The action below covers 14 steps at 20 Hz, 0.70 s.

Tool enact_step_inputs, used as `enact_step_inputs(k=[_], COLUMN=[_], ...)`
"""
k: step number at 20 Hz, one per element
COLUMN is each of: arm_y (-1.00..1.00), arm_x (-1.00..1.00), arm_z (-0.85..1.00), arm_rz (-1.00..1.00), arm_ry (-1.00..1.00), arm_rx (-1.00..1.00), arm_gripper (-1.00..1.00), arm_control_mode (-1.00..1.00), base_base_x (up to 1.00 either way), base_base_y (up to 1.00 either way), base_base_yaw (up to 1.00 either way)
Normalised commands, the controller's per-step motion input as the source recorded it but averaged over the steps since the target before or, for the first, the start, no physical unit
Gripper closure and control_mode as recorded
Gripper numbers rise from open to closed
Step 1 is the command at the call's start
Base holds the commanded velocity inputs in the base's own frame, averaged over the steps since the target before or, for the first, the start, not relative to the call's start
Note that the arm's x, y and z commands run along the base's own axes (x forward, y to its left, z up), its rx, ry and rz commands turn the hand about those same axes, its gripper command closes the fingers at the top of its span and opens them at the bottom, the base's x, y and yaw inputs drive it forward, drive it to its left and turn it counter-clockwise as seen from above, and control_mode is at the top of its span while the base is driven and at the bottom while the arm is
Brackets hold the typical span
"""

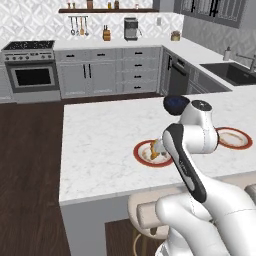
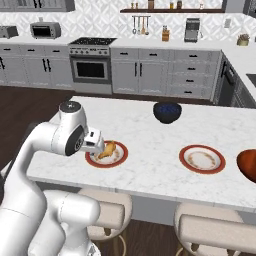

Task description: Pick the chicken drumstick and carrot from their plates and place them in the bowl. Then put the bowl in the fridge.

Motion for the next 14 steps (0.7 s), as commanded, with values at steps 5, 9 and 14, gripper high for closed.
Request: enact_step_inputs(k=[5,9,14], arm_y=[0.07,0.0,-0.26], arm_x=[0.82,0.92,1.0], arm_z=[0.0,0.0,-0.25], arm_rz=[-0.15,-0.13,-0.22], arm_ry=[0.01,0.17,0.3], arm_rx=[-0.01,0.0,0.0], arm_gripper=[-1.0,-1.0,-1.0], arm_control_mode=[-1.0,-1.0,-1.0], base_base_x=[0.0,0.0,0.0], base_base_y=[0.0,0.0,0.0], base_base_yaw=[0.0,0.0,0.0])
